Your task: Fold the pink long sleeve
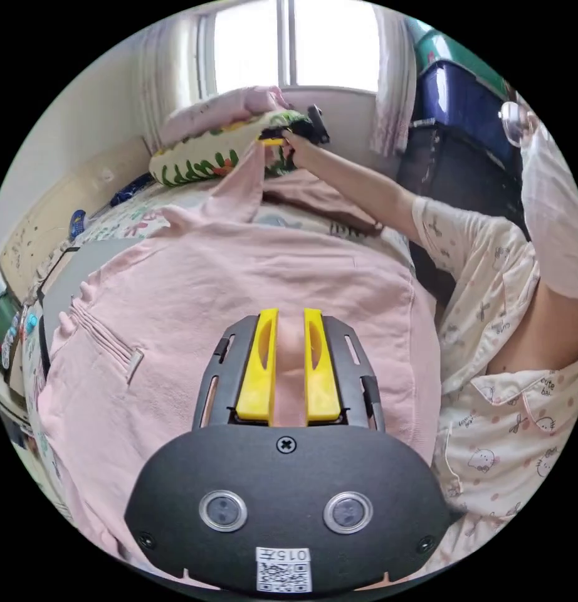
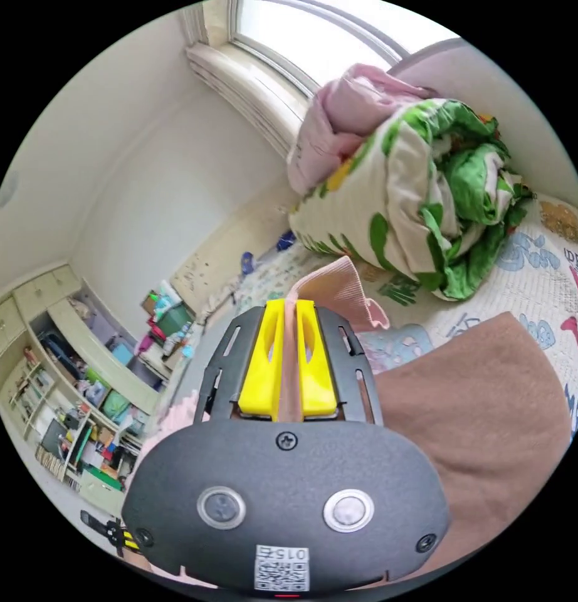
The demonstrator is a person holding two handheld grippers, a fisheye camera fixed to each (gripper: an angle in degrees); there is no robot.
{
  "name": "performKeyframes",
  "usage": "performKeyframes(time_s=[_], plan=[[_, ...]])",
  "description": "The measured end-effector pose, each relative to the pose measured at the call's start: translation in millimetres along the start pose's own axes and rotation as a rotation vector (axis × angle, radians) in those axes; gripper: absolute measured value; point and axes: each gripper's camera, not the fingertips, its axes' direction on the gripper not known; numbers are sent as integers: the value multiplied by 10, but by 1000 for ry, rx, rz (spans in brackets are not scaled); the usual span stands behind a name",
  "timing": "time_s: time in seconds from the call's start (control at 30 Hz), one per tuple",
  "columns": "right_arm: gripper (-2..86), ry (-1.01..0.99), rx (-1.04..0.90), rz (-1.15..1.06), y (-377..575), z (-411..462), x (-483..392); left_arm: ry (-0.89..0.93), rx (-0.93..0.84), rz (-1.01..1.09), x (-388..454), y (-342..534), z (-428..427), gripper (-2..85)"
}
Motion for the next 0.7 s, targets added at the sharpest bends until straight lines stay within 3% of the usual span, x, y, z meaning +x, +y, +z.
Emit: performKeyframes(time_s=[0.17,0.23,0.33,0.5,0.7], plan=[[42,-325,-166,-566,1359,-263,-1864,-21,368,-297,-423,868,-755,85],[44,-499,-407,-756,2267,-200,-2381,-103,431,-308,-345,1167,-917,100],[43,-567,-529,-921,3215,-221,-2556,-228,415,-179,36,1309,-1033,132],[42,-661,-578,-1024,4025,-257,-2185,-402,288,4,738,1379,-961,142],[42,-710,-618,-1094,4576,-246,-1770,-419,157,166,1339,1459,-823,120]])
